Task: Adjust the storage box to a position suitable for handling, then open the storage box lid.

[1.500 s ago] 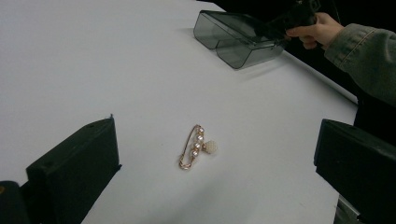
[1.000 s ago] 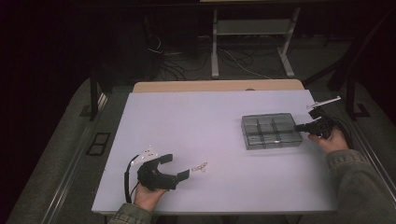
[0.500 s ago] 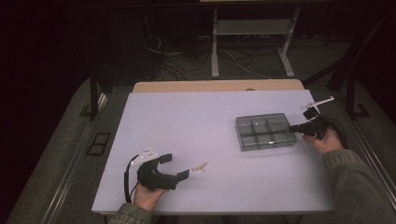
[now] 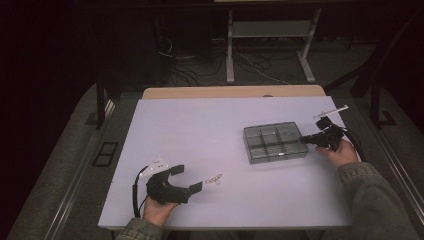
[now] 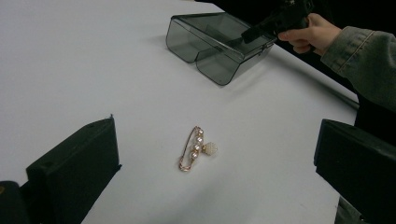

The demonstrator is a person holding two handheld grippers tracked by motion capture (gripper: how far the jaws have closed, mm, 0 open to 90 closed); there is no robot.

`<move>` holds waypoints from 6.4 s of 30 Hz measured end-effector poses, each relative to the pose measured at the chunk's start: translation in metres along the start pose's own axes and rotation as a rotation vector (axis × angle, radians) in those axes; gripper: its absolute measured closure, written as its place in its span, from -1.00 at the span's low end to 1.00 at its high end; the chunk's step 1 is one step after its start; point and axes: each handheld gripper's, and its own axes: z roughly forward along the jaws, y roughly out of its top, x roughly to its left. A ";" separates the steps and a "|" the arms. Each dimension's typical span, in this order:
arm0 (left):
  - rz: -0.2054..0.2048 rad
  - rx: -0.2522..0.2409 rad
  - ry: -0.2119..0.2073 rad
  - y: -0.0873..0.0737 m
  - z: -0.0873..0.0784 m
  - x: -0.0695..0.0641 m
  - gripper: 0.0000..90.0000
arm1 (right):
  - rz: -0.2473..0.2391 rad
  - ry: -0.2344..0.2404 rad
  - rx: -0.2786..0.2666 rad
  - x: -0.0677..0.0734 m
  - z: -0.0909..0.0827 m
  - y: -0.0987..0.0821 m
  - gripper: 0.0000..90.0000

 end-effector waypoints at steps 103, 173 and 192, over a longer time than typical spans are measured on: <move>-0.031 -0.034 -0.002 0.000 -0.004 0.005 -1.00 | -0.004 0.210 -0.149 0.095 0.027 -0.013 0.87; -0.015 -0.017 -0.019 0.000 -0.001 0.002 -1.00 | -0.194 0.120 -0.107 0.145 0.017 -0.026 -0.46; -0.011 -0.011 -0.019 0.000 0.000 0.002 -1.00 | -0.213 0.085 -0.144 0.141 0.012 -0.027 0.39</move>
